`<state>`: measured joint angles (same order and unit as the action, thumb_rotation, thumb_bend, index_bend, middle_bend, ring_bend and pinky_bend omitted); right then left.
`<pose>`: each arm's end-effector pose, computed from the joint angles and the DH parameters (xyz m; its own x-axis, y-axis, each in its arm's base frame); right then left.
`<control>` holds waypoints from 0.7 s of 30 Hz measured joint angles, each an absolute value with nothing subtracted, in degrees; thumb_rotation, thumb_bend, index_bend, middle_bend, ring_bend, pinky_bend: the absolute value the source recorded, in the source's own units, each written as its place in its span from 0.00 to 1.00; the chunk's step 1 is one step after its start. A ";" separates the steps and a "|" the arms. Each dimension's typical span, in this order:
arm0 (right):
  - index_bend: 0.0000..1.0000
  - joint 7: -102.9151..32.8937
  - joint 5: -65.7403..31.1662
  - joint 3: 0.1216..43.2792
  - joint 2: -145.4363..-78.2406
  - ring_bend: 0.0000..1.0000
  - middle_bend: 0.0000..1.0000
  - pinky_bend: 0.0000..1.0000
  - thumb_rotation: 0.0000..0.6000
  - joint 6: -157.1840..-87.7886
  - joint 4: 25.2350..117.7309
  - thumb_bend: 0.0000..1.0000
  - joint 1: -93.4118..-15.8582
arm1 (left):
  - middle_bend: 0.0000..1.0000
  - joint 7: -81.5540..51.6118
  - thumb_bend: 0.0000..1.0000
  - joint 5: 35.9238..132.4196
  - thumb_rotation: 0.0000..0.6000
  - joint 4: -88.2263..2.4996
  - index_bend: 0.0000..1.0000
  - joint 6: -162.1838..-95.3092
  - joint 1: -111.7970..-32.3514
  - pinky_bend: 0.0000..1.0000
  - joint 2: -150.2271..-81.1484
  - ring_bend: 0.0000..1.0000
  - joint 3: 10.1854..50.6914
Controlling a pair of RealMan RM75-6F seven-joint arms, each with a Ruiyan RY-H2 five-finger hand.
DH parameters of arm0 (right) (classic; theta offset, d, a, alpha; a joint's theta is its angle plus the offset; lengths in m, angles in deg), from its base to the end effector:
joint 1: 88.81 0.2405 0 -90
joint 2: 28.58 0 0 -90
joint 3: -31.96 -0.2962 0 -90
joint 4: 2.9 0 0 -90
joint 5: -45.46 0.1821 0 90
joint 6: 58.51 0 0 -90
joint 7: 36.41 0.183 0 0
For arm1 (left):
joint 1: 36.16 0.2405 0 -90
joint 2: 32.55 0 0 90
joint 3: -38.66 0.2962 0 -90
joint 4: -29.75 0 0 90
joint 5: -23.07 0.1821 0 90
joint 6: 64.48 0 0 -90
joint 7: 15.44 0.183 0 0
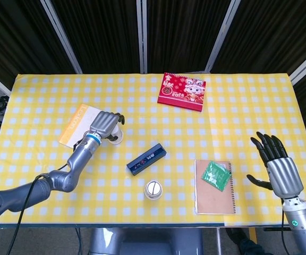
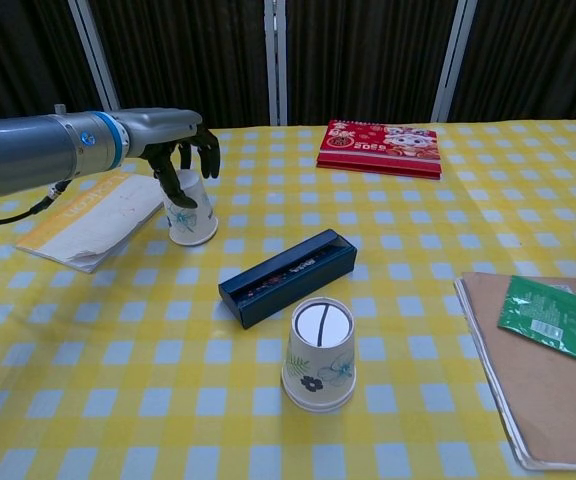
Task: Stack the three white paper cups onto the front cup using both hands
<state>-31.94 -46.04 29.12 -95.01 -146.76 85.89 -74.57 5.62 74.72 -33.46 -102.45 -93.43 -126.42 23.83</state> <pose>-0.2844 -0.2702 0.1950 0.3329 0.1020 0.9374 -0.9017 -0.2562 0.3482 -0.1367 0.4935 -0.0217 0.5504 0.2940 0.7815 0.8221 -0.3540 -0.4458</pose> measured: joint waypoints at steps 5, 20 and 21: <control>0.05 -32.02 -46.55 28.94 -94.94 0.00 0.00 0.00 1.00 -146.85 86.18 0.00 -74.84 | 0.43 6.62 0.31 72.91 1.00 -35.24 0.50 -103.80 -92.98 0.64 -125.24 0.48 24.63; 0.05 -32.32 -47.30 28.38 -94.77 0.00 0.00 0.00 1.00 -146.70 86.83 0.00 -75.38 | 0.44 0.60 0.30 83.38 1.00 -50.03 0.51 -110.68 -89.42 0.64 -115.10 0.48 24.47; 0.05 -32.39 -47.31 28.35 -94.78 0.00 0.00 0.00 1.00 -146.68 86.87 0.00 -75.39 | 0.44 0.14 0.30 84.84 1.00 -51.47 0.51 -111.28 -89.14 0.64 -114.18 0.48 24.55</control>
<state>-32.39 -47.31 28.35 -94.78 -146.68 86.87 -75.39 0.14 84.84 -51.47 -111.28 -89.14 -114.18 24.55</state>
